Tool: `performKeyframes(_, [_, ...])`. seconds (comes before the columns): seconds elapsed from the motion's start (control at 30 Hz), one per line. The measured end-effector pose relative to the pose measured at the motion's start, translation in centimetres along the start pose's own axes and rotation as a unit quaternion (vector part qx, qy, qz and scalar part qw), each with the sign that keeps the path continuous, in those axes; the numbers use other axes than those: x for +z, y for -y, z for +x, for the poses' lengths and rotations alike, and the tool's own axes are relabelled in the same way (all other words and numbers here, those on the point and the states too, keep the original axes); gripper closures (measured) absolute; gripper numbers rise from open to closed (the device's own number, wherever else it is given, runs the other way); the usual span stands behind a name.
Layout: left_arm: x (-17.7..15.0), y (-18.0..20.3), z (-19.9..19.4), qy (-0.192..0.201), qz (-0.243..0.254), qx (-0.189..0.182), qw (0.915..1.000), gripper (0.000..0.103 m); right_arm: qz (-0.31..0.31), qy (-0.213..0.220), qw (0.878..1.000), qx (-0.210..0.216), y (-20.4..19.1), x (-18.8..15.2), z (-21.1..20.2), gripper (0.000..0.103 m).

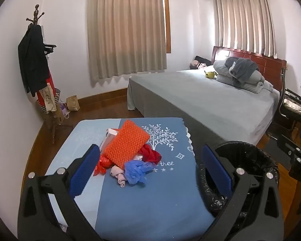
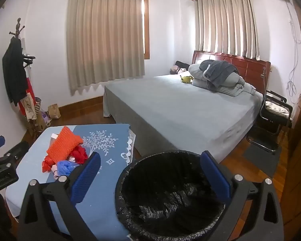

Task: Collect trash

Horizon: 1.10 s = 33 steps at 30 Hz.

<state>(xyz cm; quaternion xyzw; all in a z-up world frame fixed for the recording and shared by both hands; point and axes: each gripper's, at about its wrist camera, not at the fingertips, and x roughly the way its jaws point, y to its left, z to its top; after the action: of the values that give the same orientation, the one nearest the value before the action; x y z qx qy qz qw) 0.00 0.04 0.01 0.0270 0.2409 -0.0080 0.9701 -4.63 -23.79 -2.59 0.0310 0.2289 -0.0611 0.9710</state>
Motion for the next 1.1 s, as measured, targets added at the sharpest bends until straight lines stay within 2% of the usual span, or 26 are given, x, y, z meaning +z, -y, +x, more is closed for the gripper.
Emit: performKeyframes(1.1, [-0.18,0.34,-0.16,-0.004,0.001,0.001,1.0,0.005,-0.001,-0.002,1.0,0.0,-0.01,-0.05,0.07,0.006])
